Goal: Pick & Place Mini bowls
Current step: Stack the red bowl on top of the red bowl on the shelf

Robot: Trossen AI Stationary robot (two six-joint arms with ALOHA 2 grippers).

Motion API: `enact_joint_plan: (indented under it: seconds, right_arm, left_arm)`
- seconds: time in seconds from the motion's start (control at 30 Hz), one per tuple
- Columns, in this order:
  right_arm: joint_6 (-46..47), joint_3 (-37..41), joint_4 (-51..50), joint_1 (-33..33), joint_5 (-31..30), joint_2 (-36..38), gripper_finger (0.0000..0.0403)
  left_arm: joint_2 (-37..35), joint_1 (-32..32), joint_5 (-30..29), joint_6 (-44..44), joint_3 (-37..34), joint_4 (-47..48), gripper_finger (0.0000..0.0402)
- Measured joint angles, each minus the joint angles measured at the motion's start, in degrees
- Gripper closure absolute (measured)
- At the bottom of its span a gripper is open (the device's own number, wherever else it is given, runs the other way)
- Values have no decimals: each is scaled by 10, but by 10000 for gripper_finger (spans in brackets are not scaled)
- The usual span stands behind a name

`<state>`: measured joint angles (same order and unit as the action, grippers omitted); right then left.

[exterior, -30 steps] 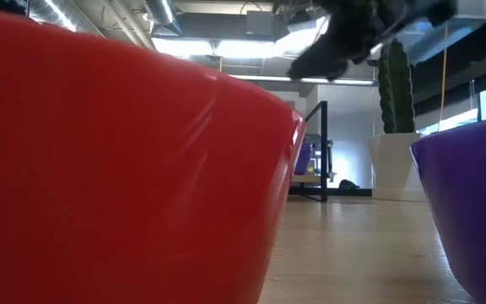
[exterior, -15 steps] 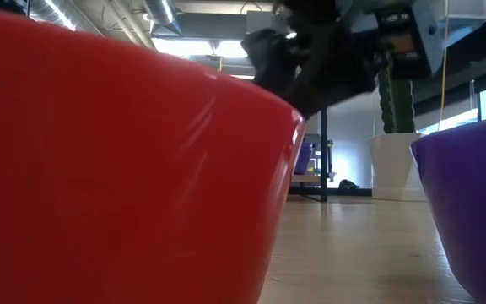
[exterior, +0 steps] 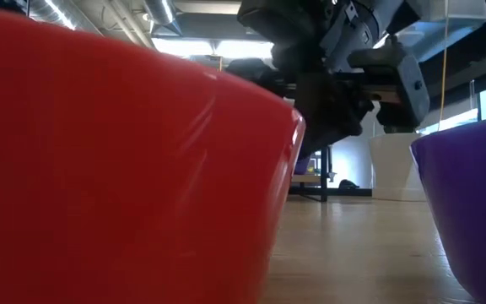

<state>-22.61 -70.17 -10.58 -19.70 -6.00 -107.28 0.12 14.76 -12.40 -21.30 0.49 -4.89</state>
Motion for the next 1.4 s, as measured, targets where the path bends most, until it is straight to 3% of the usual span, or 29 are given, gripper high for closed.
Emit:
enact_joint_plan:
  seconds: [0.47, 0.77, 1.0, 1.17, 1.4]
  right_arm:
    - [-32, 0, 37, 0, 0, -55, 253]
    - [-32, -12, 19, 0, -37, -56, 390]
    - [-27, -58, -61, -1, -95, -53, 394]
    - [-34, -75, -110, -1, -94, -1, 395]
    - [-23, -49, -112, 7, -105, 166, 397]
  left_arm:
    - [0, 0, -2, 0, 0, 0, 398]
    - [0, 0, -2, 1, 0, 0, 394]
    - [0, 0, -2, 1, 0, 0, 399]
    - [0, 0, -2, 1, 0, 0, 395]
    - [0, 0, -3, -50, 0, 0, 398]
